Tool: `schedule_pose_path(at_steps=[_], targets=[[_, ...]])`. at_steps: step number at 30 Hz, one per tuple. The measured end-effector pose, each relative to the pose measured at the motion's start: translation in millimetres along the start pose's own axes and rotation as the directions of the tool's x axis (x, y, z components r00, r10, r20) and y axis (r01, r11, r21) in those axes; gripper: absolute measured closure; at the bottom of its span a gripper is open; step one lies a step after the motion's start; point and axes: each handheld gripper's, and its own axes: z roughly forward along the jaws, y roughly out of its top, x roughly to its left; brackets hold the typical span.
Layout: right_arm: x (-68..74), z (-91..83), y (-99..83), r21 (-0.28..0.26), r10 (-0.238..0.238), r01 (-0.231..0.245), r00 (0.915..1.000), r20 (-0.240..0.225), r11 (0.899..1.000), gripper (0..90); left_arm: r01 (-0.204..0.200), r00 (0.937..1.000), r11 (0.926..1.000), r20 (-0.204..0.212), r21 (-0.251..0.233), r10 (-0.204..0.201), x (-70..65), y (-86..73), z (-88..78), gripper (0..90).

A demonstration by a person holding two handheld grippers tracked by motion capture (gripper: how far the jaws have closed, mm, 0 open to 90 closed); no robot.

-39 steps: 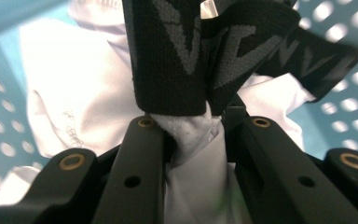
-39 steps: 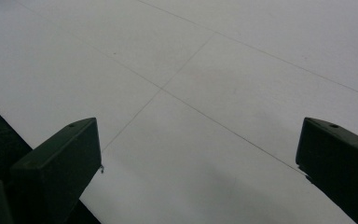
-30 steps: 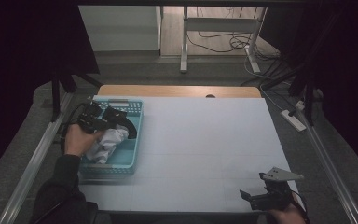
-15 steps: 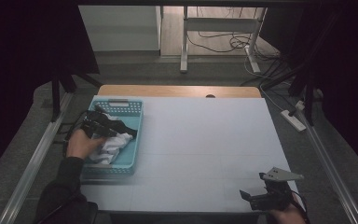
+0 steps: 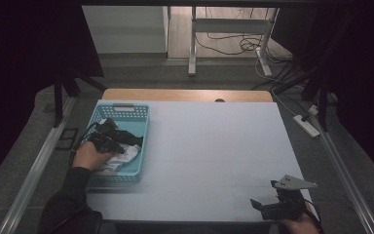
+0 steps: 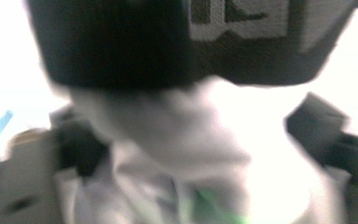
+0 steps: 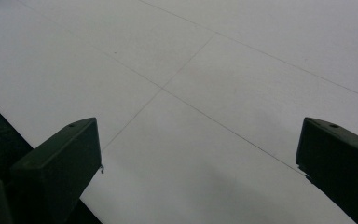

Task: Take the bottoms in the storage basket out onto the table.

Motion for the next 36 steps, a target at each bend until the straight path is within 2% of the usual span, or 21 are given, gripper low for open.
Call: schedule_pose_path(at_steps=[1,2,6,10,14,16,19,21,24,27,31,36], targets=[[0.0,-0.1,0.1,0.001,-0.001,0.001,1.0000,0.001,1.000,0.4,-0.019,0.9998,0.9998,0.003,-0.001,0.019,-0.7,-2.7,-1.6,41.8],[0.3,0.2,0.1,0.002,-0.003,0.003,1.0000,0.001,1.000,0.3,-0.036,0.9993,0.9993,0.008,0.003,0.036,-0.4,-4.2,-3.1,55.5],[1.0,0.1,0.2,0.004,-0.007,0.007,1.0000,0.004,1.000,0.4,-0.051,0.9987,0.9985,-0.005,0.017,0.051,-1.6,-3.3,-4.6,64.9],[0.1,0.0,0.0,0.003,-0.001,0.001,1.0000,0.002,1.000,0.4,-0.055,0.9983,0.9985,0.020,0.003,0.055,0.6,-3.7,-7.2,68.2],[0.2,0.0,0.1,0.003,-0.002,0.002,1.0000,0.002,1.000,0.4,-0.065,0.9950,0.9953,0.071,-0.071,0.070,2.9,-4.8,-11.9,68.9],[0.3,0.4,0.2,0.004,-0.001,0.001,1.0000,0.001,1.000,0.3,-0.080,0.9933,0.9911,0.074,-0.106,0.089,0.0,-3.7,-16.6,68.9],[0.3,0.2,0.1,0.003,-0.002,0.002,1.0000,0.002,1.000,0.4,-0.081,0.9920,0.9848,0.083,-0.153,0.095,-1.0,-0.9,-24.2,69.0],[0.1,-0.1,0.1,0.002,0.000,0.000,1.0000,0.002,1.000,0.4,-0.067,0.9904,0.9809,0.107,-0.183,0.088,0.2,0.4,-29.0,69.0],[0.0,0.0,0.1,0.002,0.000,0.000,1.0000,0.001,1.000,0.4,-0.061,0.9883,0.9723,0.123,-0.226,0.090,2.0,0.8,-37.5,69.0],[0.0,0.0,0.1,0.002,0.001,-0.001,1.0000,0.001,1.000,0.4,-0.052,0.9848,0.9618,0.146,-0.269,0.094,3.5,0.7,-48.2,69.0],[0.0,0.1,0.2,0.002,0.001,-0.001,1.0000,0.001,1.000,0.4,-0.046,0.9825,0.9512,0.158,-0.305,0.098,3.6,2.1,-60.7,69.0],[-0.1,0.1,0.2,0.002,0.003,-0.003,1.0000,0.001,1.000,0.4,-0.056,0.9824,0.9395,0.150,-0.338,0.112,0.2,6.5,-77.6,69.0]])
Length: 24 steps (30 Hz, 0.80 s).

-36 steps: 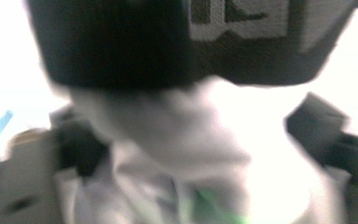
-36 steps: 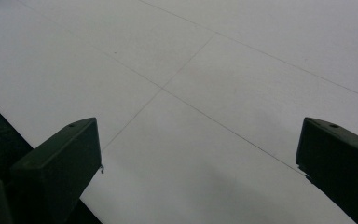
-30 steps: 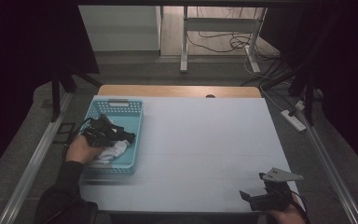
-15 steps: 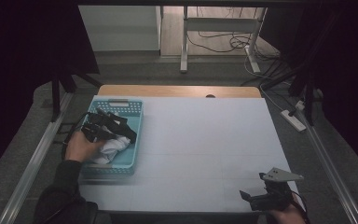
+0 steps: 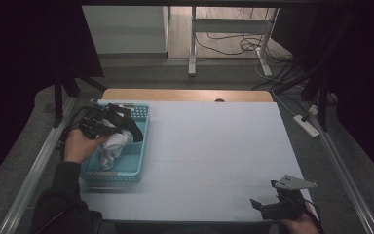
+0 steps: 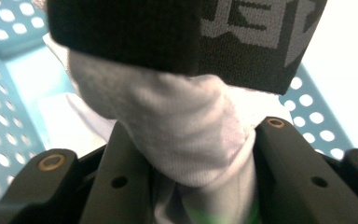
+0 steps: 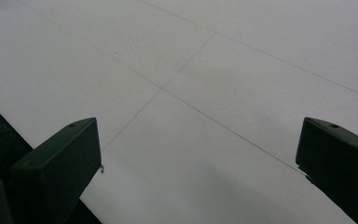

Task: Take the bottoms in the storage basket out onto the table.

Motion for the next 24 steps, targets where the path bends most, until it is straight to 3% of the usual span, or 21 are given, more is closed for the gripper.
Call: schedule_pose_path(at_steps=[13,24], targets=[[-0.3,-0.5,-0.1,-0.004,0.005,-0.005,1.0000,0.000,1.000,0.4,-0.046,0.9986,0.9950,0.021,-0.089,0.048,-15.9,21.5,-25.5,68.8],[-0.5,-0.6,-0.3,-0.006,0.006,-0.006,1.0000,0.002,1.000,0.3,-0.097,0.9947,0.9887,0.023,-0.115,0.100,-33.6,38.4,-35.4,68.8]])
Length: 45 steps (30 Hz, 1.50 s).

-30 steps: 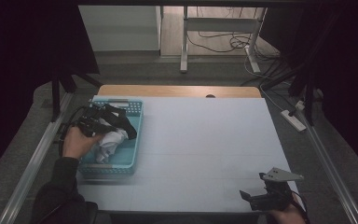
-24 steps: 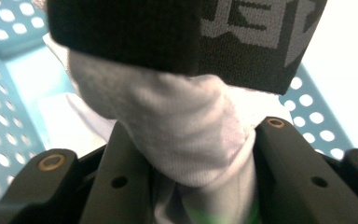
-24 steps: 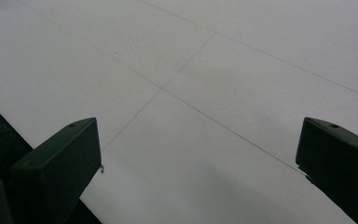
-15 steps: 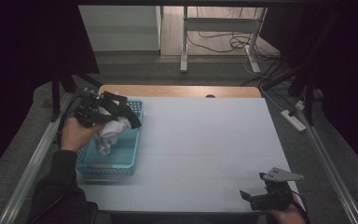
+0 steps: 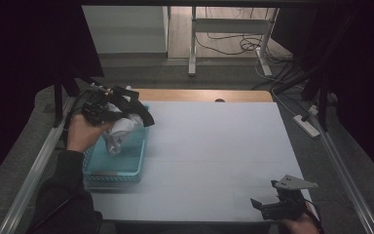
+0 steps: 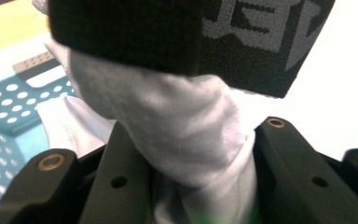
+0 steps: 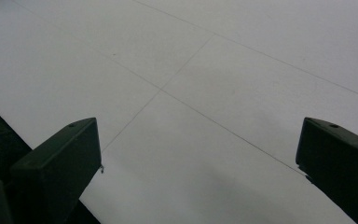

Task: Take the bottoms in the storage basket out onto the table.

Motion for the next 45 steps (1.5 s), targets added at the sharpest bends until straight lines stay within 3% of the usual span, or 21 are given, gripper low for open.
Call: schedule_pose_path(at_steps=[17,45], targets=[[-0.1,-0.1,-0.1,-0.001,0.001,-0.001,1.0000,0.001,1.000,0.3,-0.069,0.9974,0.9976,0.023,-0.008,0.069,-24.9,25.6,4.4,68.7],[-0.1,-0.2,-0.2,-0.001,0.001,-0.001,1.0000,-0.001,1.000,0.3,-0.165,0.9816,0.9862,0.095,-0.018,0.166,-71.1,65.5,31.5,68.5]])
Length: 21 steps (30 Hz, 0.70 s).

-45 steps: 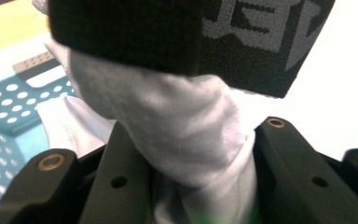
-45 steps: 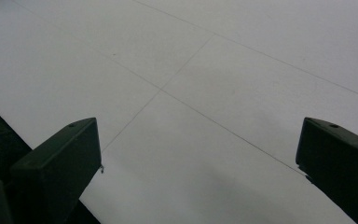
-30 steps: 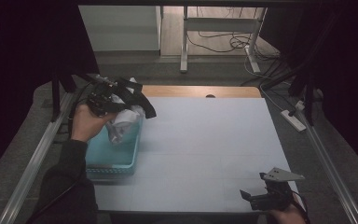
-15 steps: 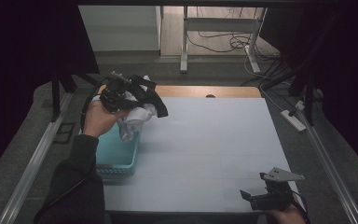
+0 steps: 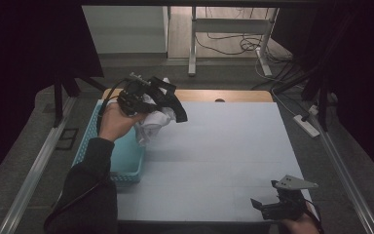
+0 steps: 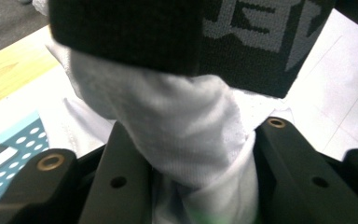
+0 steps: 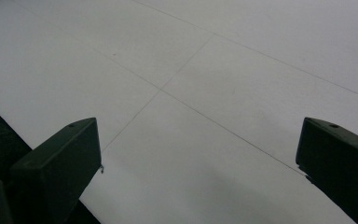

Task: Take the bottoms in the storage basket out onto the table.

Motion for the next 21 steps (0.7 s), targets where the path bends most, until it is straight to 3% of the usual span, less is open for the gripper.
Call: schedule_pose_path(at_steps=[21], targets=[[-0.1,-0.4,-0.1,-0.002,0.001,-0.001,1.0000,-0.001,1.000,0.3,-0.062,0.9968,0.9976,0.053,0.032,0.060,-28.2,18.5,44.2,68.3]])
